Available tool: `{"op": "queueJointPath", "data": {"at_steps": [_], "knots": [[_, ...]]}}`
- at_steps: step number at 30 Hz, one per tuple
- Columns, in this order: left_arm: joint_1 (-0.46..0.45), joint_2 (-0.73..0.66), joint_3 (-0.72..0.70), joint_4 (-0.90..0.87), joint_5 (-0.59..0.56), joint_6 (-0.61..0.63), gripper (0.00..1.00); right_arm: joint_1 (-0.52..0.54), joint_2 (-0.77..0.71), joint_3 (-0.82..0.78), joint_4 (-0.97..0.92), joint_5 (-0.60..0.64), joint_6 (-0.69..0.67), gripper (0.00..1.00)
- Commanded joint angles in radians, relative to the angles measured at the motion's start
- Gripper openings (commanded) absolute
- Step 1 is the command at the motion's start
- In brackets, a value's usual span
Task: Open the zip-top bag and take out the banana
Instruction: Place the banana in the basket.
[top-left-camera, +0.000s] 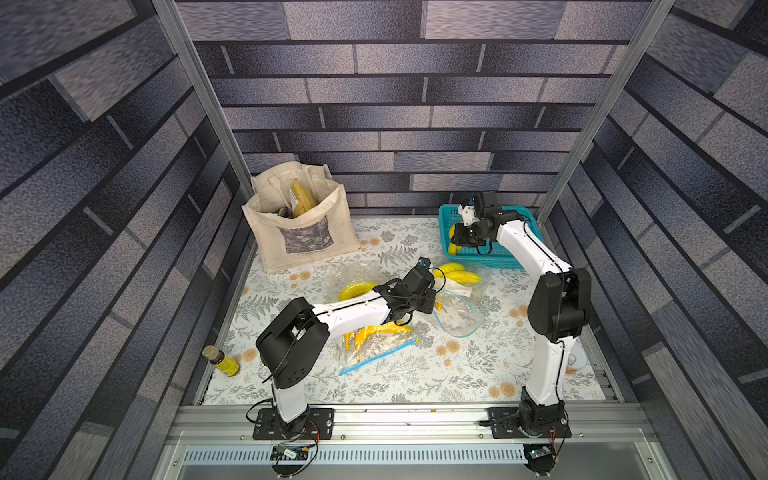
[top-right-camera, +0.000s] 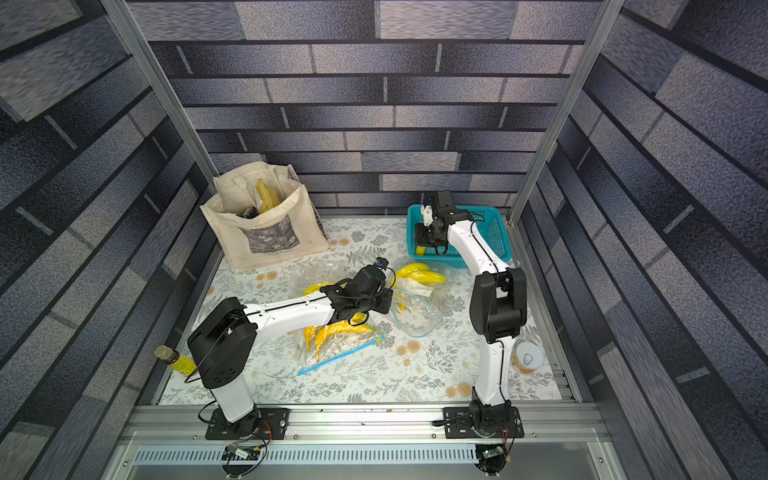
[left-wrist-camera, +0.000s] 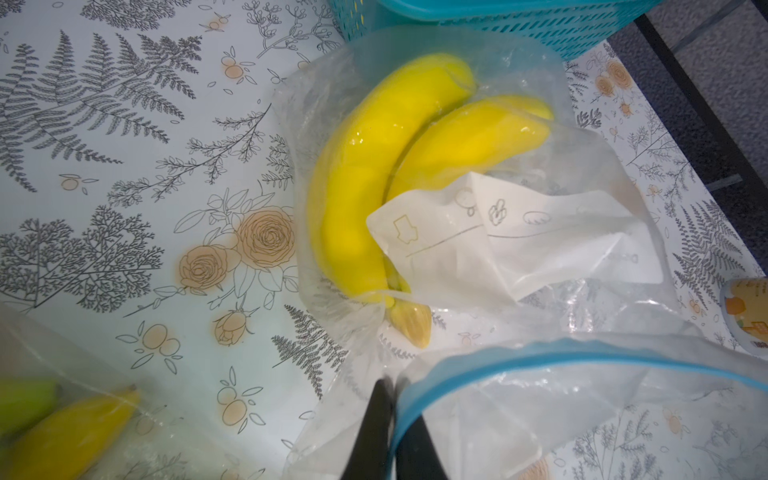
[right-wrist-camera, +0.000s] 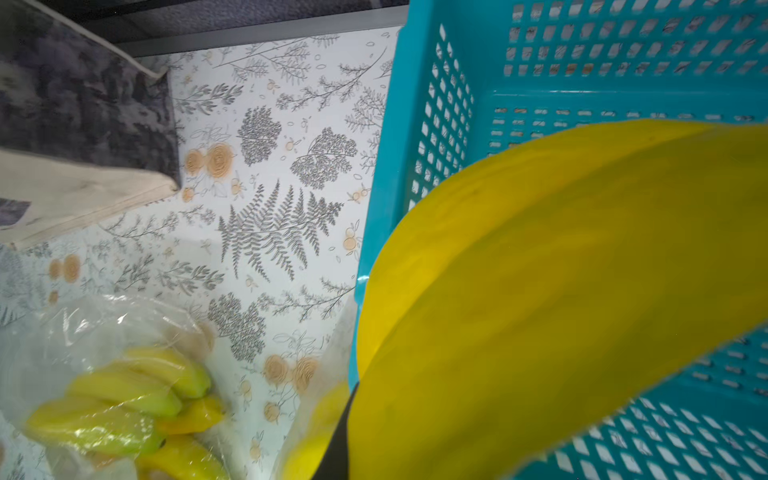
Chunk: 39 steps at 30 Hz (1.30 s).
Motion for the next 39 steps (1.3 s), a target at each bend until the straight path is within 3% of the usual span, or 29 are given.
{"op": "queueJointPath", "data": {"at_steps": [1,3,6,7,12,16,22,27,33,39], "knots": [[-0.003,-0.027,-0.013,-0.003,0.004,0.004,0.08,-0.004,0.101,0.144,-0.022,0.041,0.04,0.0],[-0.003,-0.035,-0.021,0.001,-0.004,-0.002,0.08,-0.005,0.188,0.249,-0.102,0.046,0.049,0.05],[-0.003,-0.045,-0.032,0.004,-0.009,-0.005,0.08,-0.005,0.265,0.353,-0.191,0.087,0.053,0.35],[-0.005,-0.048,-0.033,0.003,-0.011,-0.006,0.08,-0.005,0.259,0.352,-0.194,0.101,0.057,0.38],[-0.006,-0.048,-0.03,0.01,-0.004,-0.01,0.08,-0.005,-0.034,0.046,0.04,0.135,0.098,0.62],[-0.012,-0.044,-0.021,0.017,-0.002,-0.008,0.08,-0.005,-0.329,-0.205,0.098,0.136,0.077,0.62],[-0.013,-0.037,-0.013,0.019,0.001,0.001,0.08,0.016,-0.839,-0.722,0.189,0.074,0.075,0.59],[-0.012,-0.038,-0.012,0.017,-0.002,0.004,0.08,0.221,-1.165,-1.016,0.151,0.115,0.097,0.54],[-0.014,-0.036,-0.027,0.013,-0.014,0.003,0.09,0.456,-1.403,-1.269,0.226,0.226,0.29,0.48],[-0.03,-0.033,-0.021,-0.005,-0.039,0.001,0.09,0.551,-1.385,-1.364,0.309,0.279,0.361,0.47]]}}
